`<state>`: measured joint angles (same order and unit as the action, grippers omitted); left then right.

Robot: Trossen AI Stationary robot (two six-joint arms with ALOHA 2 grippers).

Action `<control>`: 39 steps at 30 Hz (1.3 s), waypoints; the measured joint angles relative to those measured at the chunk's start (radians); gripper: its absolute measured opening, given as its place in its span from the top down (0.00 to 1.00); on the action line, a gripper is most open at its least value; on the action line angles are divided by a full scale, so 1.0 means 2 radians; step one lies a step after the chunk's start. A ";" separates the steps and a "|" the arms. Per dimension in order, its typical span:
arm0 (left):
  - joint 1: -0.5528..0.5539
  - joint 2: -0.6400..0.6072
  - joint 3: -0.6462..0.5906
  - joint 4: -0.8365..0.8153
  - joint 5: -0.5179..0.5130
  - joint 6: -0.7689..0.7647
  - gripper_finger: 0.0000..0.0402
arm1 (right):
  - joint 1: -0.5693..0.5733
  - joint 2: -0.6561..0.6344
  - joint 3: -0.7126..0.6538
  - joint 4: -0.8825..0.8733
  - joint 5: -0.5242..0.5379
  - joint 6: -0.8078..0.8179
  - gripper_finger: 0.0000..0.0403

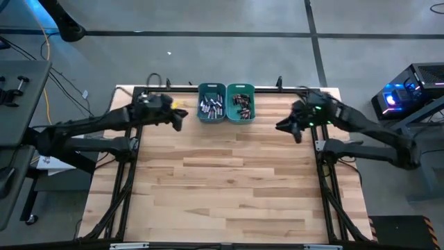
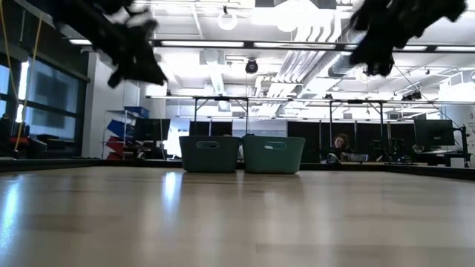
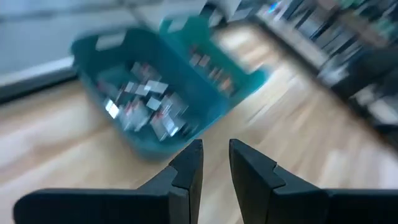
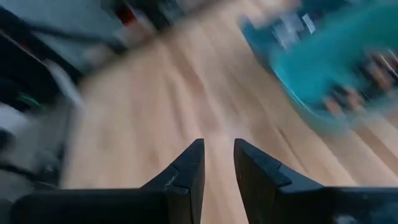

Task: Sort batteries
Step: Return to Home Position

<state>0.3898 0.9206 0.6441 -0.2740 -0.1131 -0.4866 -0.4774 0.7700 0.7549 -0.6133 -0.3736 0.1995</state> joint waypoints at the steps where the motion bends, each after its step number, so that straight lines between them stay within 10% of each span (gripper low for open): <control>1: -0.003 -0.019 0.000 0.003 -0.001 0.000 0.83 | 0.000 -0.028 -0.014 0.027 -0.014 0.016 0.81; 14: -0.006 -0.132 0.000 0.004 -0.003 -0.007 0.83 | 0.058 -0.296 -0.266 0.384 0.033 0.232 0.83; 25: -0.006 -0.133 -0.001 -0.001 -0.003 -0.026 0.83 | 0.174 -0.354 -0.356 0.410 0.136 0.172 0.99; 39: -0.014 -0.144 -0.021 -0.002 -0.002 0.009 0.83 | 0.187 -0.363 -0.373 0.315 0.199 0.100 1.00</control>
<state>0.3617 0.6336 0.6021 -0.2784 -0.1169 -0.4678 -0.1040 0.0448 0.0097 0.0166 0.0250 0.4000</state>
